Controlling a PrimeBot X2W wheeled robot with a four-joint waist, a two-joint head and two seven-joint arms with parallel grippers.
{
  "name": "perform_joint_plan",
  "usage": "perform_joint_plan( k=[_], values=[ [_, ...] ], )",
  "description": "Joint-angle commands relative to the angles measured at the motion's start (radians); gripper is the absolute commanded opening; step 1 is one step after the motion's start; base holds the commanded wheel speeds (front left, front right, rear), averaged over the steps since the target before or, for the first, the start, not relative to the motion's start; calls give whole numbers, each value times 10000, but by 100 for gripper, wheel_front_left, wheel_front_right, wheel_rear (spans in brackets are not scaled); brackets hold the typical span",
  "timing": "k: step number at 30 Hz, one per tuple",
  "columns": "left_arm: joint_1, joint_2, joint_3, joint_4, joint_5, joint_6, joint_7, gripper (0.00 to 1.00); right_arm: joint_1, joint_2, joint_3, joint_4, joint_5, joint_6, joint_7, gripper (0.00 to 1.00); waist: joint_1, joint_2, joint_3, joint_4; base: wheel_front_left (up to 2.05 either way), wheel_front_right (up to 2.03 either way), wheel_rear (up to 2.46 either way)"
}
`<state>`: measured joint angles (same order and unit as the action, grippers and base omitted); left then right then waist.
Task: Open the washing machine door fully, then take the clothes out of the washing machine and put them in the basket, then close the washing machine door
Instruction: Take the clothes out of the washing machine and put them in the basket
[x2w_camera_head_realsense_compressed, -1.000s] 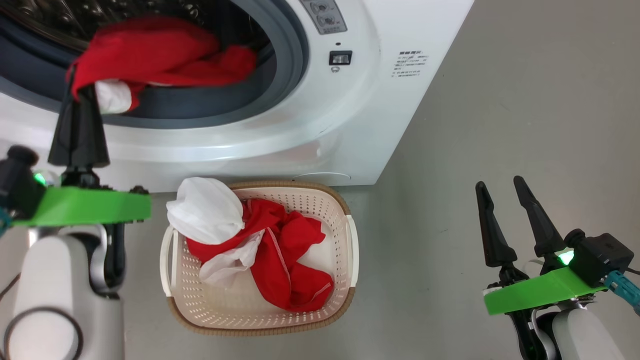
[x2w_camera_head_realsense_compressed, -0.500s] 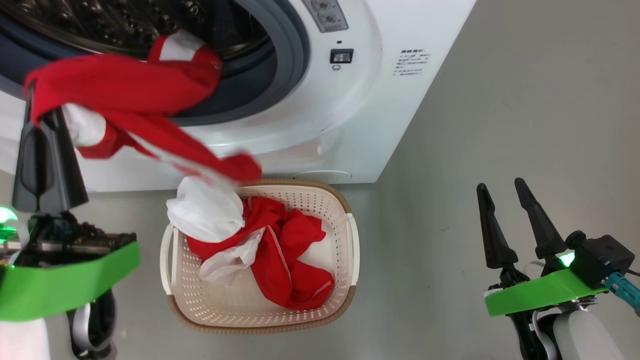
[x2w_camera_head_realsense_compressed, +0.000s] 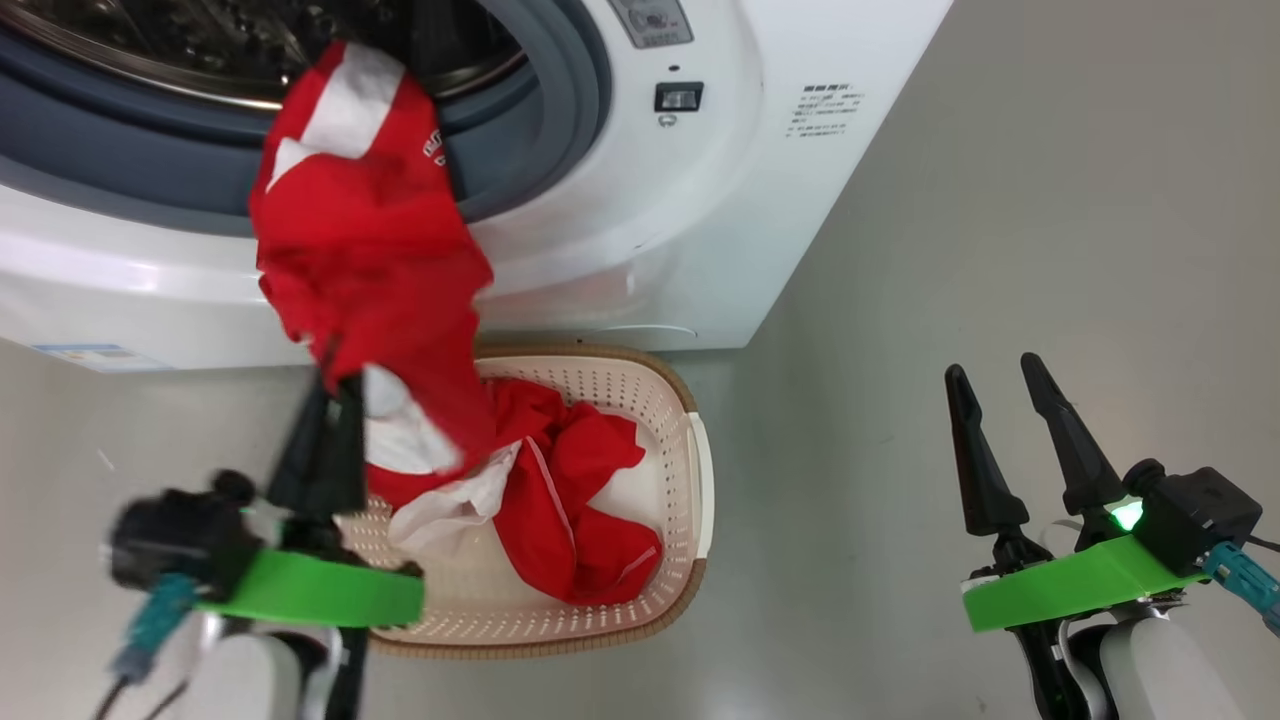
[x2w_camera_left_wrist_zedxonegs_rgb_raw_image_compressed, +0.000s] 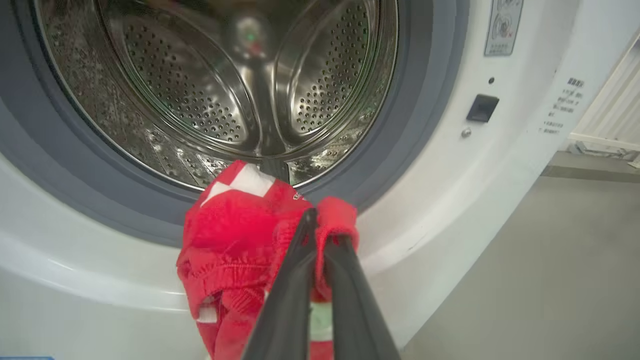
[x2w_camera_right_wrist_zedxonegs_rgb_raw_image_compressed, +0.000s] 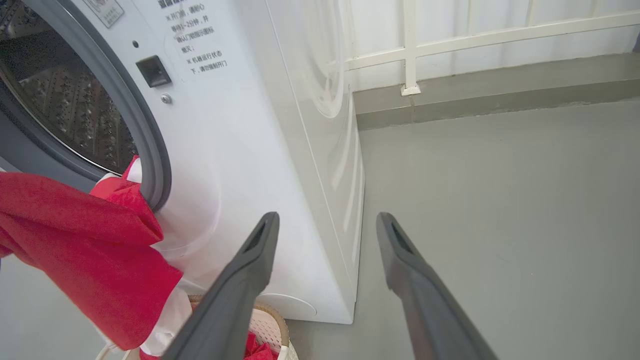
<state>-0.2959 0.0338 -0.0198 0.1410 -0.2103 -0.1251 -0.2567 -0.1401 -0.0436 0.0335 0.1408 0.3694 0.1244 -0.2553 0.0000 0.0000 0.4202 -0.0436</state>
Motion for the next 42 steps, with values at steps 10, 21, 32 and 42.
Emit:
perform_joint_plan(
  k=[10, 21, 32, 42],
  values=[
    [-1068, 526, -525, 3246, 209, -55, -51, 4, -444, -66, 321, -395, 172, 63, -65, 100, 0, 0, 975, -301, 0, 0, 0],
    [-2771, 973, -897, 6091, 2, -55, -51, 5, -848, -66, 413, -482, 289, 63, -65, 100, 0, 0, 1788, -474, 0, 0, 0],
    [-4012, 1180, -1379, 7695, -417, -55, -51, 97, -1046, -66, 469, -477, 272, 63, -65, 100, 0, 0, 2071, -492, 0, 0, 0],
    [-3822, 1108, -1477, 7471, -739, -55, -51, 100, -936, -66, 453, -387, 147, 63, -65, 100, 0, 0, 1713, -320, 0, 0, 0]
  ],
)
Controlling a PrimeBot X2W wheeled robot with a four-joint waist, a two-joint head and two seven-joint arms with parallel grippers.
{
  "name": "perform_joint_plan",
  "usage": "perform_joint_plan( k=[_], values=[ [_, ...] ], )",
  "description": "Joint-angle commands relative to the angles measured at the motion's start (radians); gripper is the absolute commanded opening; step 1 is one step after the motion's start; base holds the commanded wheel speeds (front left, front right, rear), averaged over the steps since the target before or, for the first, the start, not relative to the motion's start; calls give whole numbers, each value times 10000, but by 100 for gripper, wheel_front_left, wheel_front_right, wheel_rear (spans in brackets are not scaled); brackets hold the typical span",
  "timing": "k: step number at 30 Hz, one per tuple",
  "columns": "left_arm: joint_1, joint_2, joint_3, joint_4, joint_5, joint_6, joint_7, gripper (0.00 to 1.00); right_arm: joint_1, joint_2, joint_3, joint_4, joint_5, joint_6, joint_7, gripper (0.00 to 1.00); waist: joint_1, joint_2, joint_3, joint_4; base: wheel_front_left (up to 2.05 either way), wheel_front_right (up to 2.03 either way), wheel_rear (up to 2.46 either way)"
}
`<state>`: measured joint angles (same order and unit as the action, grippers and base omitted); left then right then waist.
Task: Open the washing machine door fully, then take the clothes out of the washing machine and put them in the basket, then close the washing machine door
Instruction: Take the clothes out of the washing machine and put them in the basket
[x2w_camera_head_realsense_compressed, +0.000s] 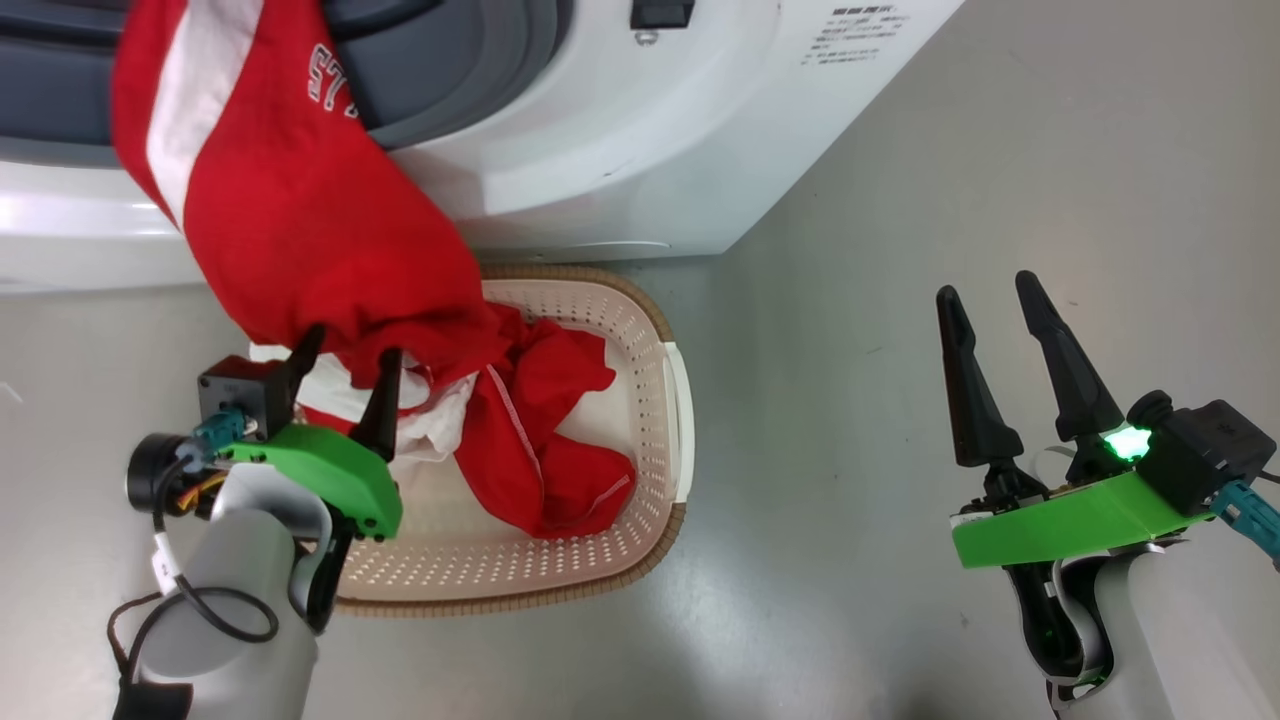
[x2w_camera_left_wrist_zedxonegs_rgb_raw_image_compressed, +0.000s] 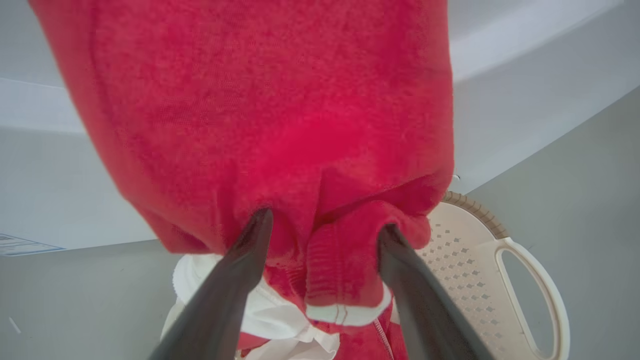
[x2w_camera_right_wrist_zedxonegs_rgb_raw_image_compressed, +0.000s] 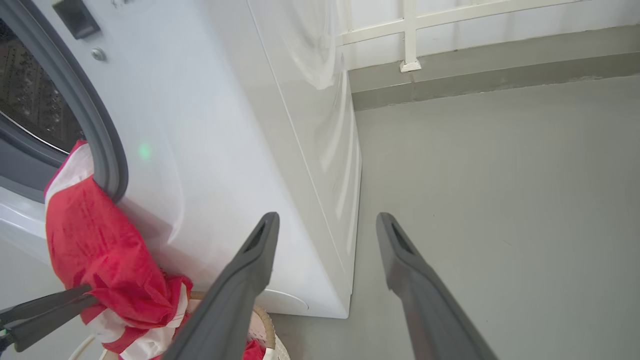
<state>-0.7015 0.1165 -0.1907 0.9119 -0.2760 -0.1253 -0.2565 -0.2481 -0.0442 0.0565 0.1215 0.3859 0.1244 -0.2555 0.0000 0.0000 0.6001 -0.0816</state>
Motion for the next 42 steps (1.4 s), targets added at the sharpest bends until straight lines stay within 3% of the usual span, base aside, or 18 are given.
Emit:
perform_joint_plan(
  k=[1, 11, 23, 42],
  values=[
    [295, 269, 246, -342, -114, -53, -53, 100, 160, -60, 225, -181, -30, 63, -63, 100, 0, 0, -128, 75, 0, 0, 0],
    [1160, 216, 616, -2099, -223, -54, -53, 100, 353, -60, 135, -124, -162, 63, -63, 100, 0, 0, -555, 269, 0, 0, 0],
    [2322, 248, 1476, -4570, 432, -54, -53, 100, 620, -60, -5, -113, -321, 63, -63, 100, 0, 0, -935, 492, 0, 0, 0],
    [5144, 69, 2646, -7996, 499, -54, -53, 100, 1199, -60, -224, -188, -395, 63, -63, 100, 0, 0, -1465, 547, 0, 0, 0]
  ],
)
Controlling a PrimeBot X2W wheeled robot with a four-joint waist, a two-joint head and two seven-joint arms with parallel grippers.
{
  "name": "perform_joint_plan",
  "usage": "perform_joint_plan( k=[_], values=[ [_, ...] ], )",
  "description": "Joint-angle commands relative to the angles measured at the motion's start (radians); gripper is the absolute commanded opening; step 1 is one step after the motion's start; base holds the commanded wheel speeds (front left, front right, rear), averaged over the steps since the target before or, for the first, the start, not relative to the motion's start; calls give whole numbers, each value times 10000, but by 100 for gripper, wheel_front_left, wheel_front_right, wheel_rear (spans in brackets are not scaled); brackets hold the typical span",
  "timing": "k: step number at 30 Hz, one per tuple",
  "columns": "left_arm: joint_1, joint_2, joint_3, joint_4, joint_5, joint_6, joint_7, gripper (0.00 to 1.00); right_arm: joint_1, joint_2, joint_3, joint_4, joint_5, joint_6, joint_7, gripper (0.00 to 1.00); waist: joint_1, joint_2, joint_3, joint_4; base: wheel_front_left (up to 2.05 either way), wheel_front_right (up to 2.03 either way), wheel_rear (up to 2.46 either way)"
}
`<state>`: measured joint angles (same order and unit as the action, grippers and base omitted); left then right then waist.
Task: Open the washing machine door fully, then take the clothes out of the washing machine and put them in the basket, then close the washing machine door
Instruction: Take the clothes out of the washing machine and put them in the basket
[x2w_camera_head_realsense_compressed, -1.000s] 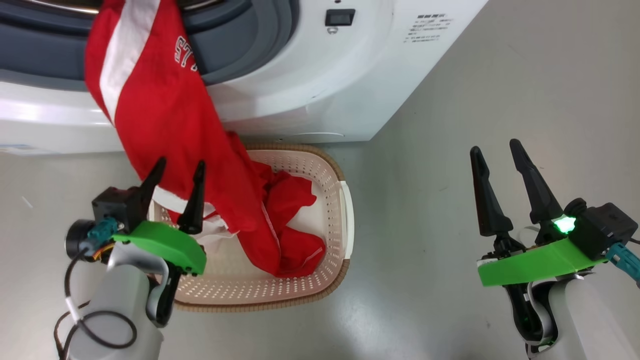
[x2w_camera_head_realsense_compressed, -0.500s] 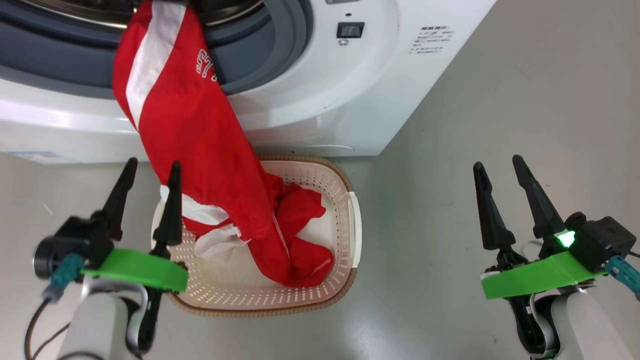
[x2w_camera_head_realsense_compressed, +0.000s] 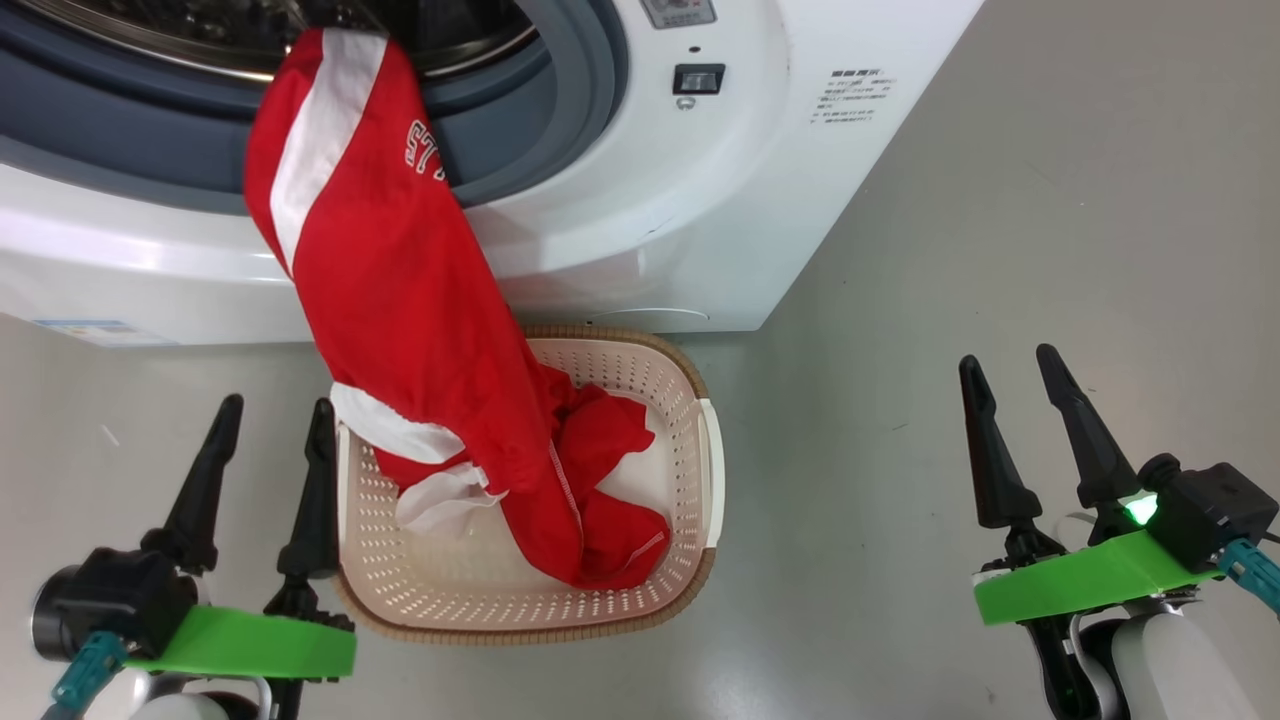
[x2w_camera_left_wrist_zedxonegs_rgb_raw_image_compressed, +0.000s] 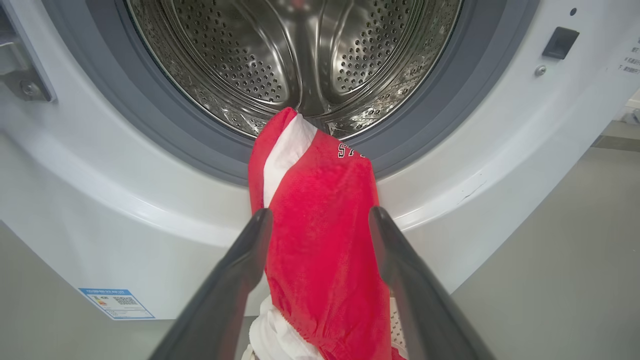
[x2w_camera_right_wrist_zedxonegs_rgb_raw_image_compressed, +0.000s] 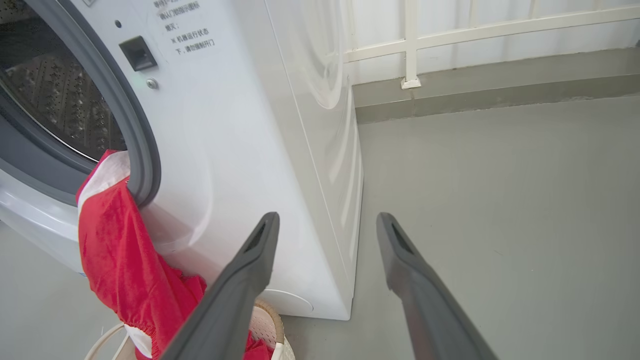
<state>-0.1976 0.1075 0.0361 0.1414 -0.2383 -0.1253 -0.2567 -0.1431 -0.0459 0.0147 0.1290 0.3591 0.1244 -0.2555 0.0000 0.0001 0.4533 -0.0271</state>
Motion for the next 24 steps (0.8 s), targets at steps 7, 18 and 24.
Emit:
perform_joint_plan(
  k=[7, 18, 24],
  values=[
    [81, 40, 327, -370, 135, -54, -51, 100, 163, -43, 166, -247, -131, 63, -63, 100, 0, -1, -17, 5, 0, 0, 0],
    [-1194, 307, 34, 383, 166, -54, -51, 100, 106, -43, 211, -230, -71, 63, -63, 100, 0, -1, 96, 103, 0, 0, 0],
    [-3217, 682, -622, 2132, 221, -54, -51, 100, -43, -43, 293, -190, -70, 63, -63, 100, 0, -1, 260, 181, 0, 0, 0]
  ],
)
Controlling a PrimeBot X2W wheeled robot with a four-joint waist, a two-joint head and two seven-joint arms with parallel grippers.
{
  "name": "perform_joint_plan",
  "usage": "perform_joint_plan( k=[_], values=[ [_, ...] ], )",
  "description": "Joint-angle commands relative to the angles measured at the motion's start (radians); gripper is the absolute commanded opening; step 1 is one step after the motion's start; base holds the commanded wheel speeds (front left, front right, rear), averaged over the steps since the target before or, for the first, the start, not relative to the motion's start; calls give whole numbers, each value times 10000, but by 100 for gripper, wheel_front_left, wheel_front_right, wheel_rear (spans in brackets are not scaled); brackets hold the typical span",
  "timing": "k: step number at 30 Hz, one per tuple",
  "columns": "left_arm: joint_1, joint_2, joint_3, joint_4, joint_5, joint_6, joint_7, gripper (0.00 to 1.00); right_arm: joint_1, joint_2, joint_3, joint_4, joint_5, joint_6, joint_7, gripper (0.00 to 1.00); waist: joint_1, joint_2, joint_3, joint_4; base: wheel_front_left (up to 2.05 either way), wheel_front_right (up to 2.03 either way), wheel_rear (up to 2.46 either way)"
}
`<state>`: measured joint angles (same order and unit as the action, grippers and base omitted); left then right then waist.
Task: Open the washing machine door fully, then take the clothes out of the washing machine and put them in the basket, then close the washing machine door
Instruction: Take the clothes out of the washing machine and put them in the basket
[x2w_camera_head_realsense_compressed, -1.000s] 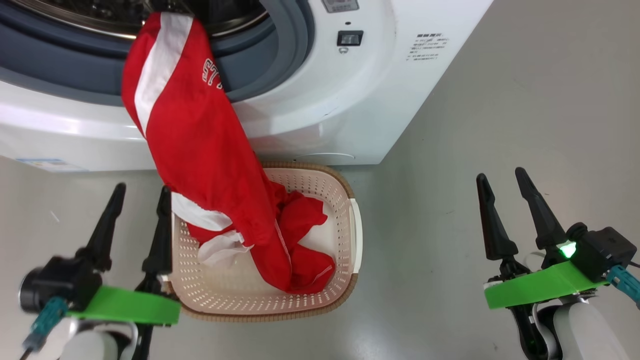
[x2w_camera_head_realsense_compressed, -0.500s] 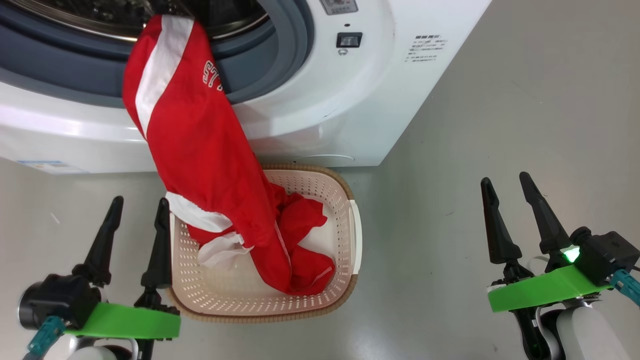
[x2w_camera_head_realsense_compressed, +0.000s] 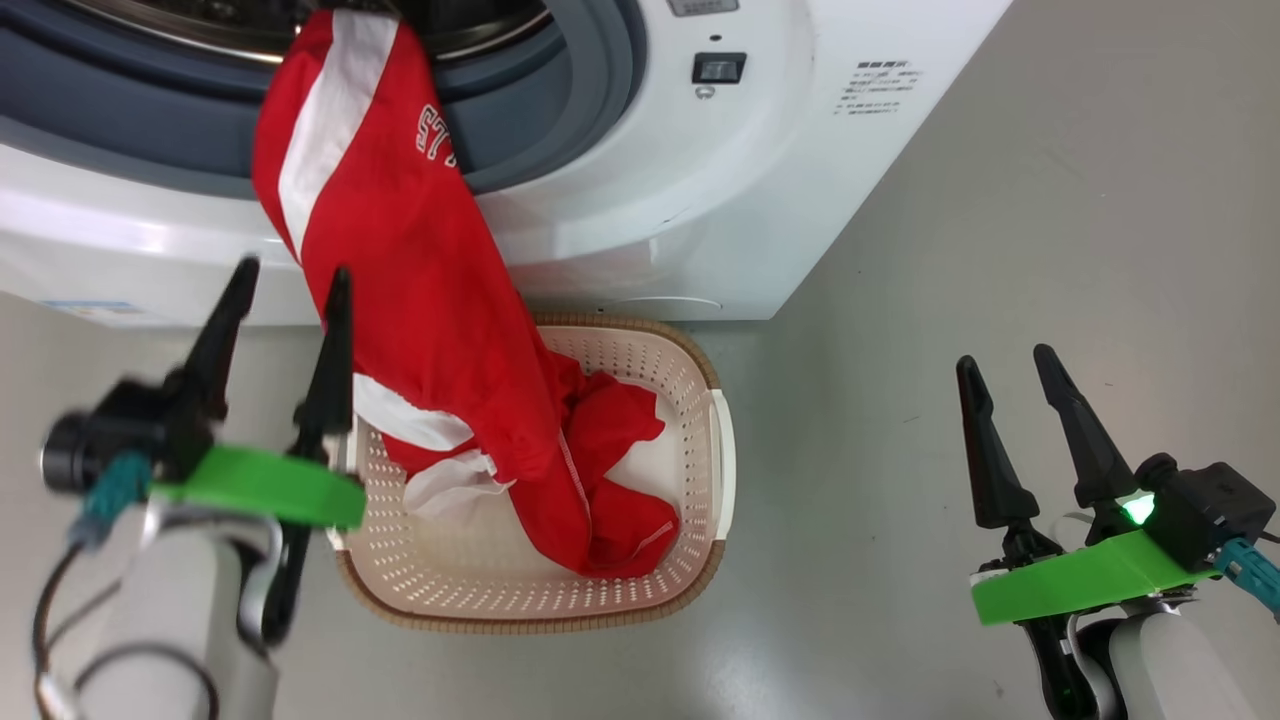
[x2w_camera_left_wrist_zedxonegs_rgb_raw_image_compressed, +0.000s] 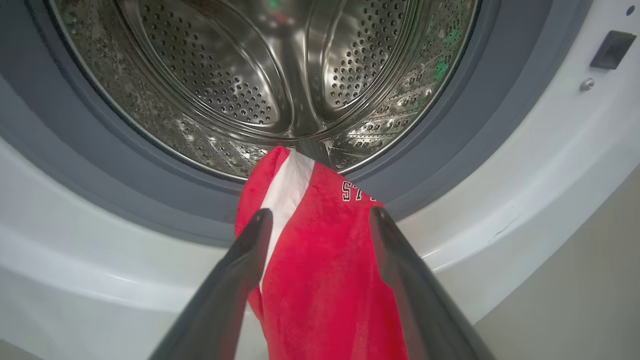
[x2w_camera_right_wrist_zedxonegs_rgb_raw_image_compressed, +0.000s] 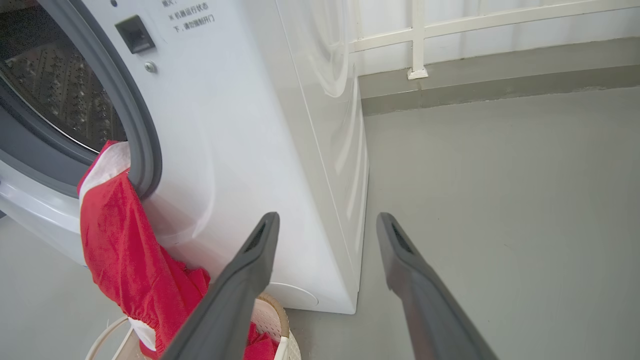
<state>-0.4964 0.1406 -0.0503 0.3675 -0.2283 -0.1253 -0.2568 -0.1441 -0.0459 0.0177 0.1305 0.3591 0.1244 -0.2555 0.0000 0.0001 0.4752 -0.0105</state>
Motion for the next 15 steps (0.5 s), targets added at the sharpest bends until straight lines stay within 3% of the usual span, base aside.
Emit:
perform_joint_plan(
  k=[1, 15],
  values=[
    [-229, 350, 243, -128, 121, -54, -49, 100, -32, -43, 262, -205, -70, 63, -63, 100, 0, -1, 41, 15, 0, 0, 0],
    [-4633, 1108, -1118, 4611, -195, -54, 354, 100, -504, -43, 481, -262, 45, 63, -63, 100, 0, -1, 710, -294, 0, 0, 0]
  ],
)
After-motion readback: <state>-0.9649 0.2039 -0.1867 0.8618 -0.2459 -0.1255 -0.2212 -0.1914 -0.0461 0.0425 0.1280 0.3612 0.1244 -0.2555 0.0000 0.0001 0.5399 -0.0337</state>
